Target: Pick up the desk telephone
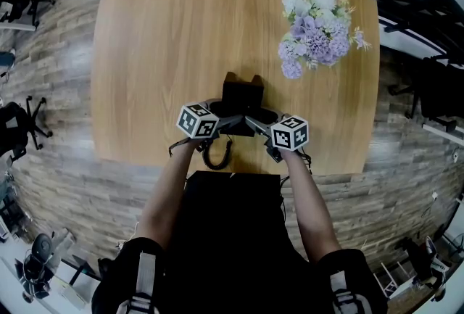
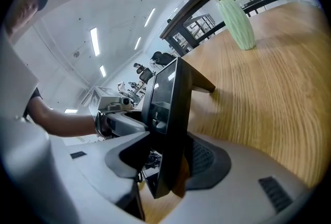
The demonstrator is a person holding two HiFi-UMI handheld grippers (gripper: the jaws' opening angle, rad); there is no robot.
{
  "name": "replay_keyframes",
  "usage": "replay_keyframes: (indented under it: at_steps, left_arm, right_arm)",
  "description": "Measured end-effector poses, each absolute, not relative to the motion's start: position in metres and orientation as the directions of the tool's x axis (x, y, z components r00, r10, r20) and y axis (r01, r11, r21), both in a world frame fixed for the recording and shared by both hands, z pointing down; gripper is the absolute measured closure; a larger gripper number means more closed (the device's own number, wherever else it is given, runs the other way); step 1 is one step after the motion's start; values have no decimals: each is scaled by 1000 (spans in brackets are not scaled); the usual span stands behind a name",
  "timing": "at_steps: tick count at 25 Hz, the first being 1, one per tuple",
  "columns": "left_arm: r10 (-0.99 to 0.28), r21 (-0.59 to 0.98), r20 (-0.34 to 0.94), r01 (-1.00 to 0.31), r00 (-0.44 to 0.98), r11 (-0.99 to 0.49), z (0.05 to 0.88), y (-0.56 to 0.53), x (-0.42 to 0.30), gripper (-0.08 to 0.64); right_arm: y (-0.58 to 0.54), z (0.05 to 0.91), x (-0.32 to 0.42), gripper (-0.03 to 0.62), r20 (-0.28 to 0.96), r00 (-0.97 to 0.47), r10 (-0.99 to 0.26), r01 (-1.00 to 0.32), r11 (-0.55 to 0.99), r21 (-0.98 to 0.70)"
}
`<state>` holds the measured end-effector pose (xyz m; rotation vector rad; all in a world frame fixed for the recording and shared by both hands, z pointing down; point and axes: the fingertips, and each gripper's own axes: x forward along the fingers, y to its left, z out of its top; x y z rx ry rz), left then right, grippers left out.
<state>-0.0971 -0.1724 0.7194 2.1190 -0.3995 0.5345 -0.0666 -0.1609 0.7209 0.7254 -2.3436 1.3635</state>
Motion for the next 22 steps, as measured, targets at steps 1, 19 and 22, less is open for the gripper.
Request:
replay_keyframes:
  at_steps: [1,19,22]
  left_arm:
    - [-85,687,514,-468,854,-556,719,-173,-97,301]
    - [-95,669,540,-495,836,-554,717,-169,-102,301]
    - [-94,672,542,-498,835,-548,716,-169,-106,301]
  right_arm:
    - [-161,721,-67,374,519,-814,-260,-580,411,-704]
    - [-158,720,-71,377,528,-810,-255,-585,404,-703]
    - [-158,718,-74,377,524,-814,-253,-581,405,-706]
